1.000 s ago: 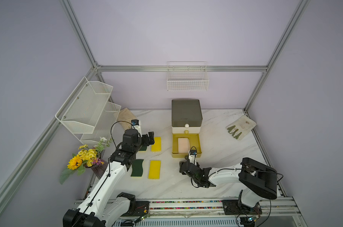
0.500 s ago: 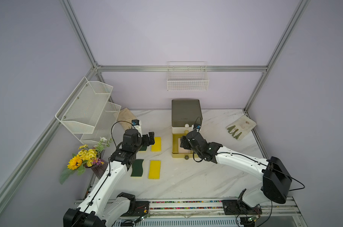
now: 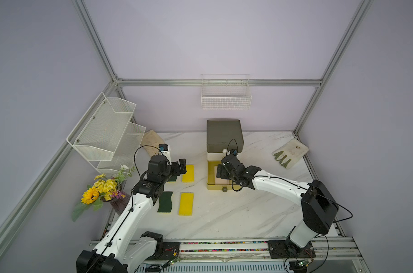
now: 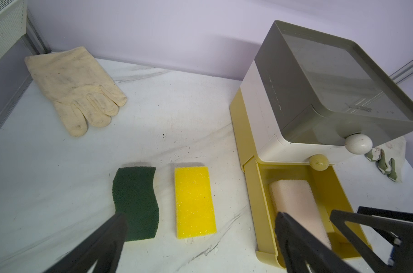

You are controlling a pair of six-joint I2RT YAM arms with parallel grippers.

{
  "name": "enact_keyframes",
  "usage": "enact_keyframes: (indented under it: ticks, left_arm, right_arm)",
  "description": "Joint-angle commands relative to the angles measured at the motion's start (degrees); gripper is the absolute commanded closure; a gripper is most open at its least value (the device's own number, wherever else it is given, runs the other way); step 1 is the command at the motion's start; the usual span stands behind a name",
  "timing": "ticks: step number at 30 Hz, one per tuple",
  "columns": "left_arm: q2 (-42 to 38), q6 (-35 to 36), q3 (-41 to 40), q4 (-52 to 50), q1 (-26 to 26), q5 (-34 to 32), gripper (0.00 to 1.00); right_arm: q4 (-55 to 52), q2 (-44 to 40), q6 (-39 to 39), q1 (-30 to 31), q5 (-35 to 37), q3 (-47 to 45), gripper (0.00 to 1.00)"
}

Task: Take the sponge out of the drawer
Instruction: Open the drawer in the storage box, then pick up the sponge from the drawer.

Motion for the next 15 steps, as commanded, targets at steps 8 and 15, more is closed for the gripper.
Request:
enact_keyframes:
  ticks: [8, 15]
  left_arm:
    - [-2.19, 1.87, -0.2, -1.3, 0.46, -0.31, 0.0]
    - [-2.74, 2.68, -0.13, -2.28, 0.49, -2.22, 0.0]
  right_arm:
    - [-7.0, 5.15, -3.99, -0.33, -1.79, 6.32, 0.04]
    - [-7.15, 7.64, -4.39, -0.6, -3.24, 7.84, 0.04]
